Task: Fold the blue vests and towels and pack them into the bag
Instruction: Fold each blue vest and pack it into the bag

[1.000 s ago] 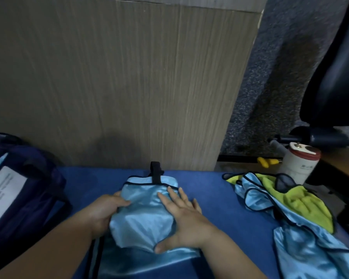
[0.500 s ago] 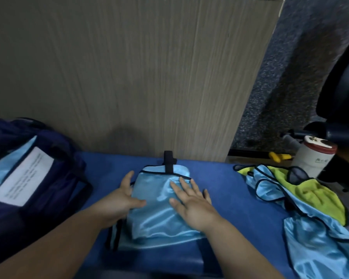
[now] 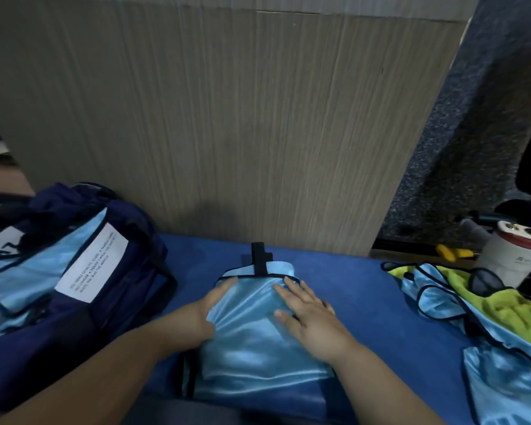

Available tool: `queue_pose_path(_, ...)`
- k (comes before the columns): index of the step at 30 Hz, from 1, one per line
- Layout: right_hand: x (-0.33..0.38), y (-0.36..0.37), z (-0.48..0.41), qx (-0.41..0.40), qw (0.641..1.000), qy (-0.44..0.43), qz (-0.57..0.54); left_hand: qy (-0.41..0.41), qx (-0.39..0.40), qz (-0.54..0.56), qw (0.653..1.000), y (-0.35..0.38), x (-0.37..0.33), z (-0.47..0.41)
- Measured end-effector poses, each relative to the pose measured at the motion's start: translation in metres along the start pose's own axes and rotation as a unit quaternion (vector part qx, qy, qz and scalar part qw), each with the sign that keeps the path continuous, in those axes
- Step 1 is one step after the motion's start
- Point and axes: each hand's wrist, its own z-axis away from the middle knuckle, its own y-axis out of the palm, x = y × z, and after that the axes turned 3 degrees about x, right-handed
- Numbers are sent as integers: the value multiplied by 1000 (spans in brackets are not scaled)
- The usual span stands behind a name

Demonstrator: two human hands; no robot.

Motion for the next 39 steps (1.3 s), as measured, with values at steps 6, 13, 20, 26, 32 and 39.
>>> queue_pose_path(6, 2, 1, -2, -170, 981, 62, -74, 10, -111, -83, 990, 10, 15, -8)
queue_pose_path(13, -4, -1, -5, -142, 972, 105, -157, 62, -140, 6, 988, 16, 27, -32)
queue_pose_path(20, -26, -12, -4, -273, 947, 60, -161, 106, -118, -24, 987, 17, 5, -61)
queue_pose_path(26, -54, -14, 2, -192, 976, 49, -89, 75, -76, -150, 983, -3, 13, -66)
queue_pose_path(32, -76, -22, 14, -133, 985, -26, -103, 126, -124, -101, 979, -16, 40, -47)
queue_pose_path(39, -83, -21, 21, 16, 990, -53, -126, 63, -38, -6, 997, -11, 34, -38)
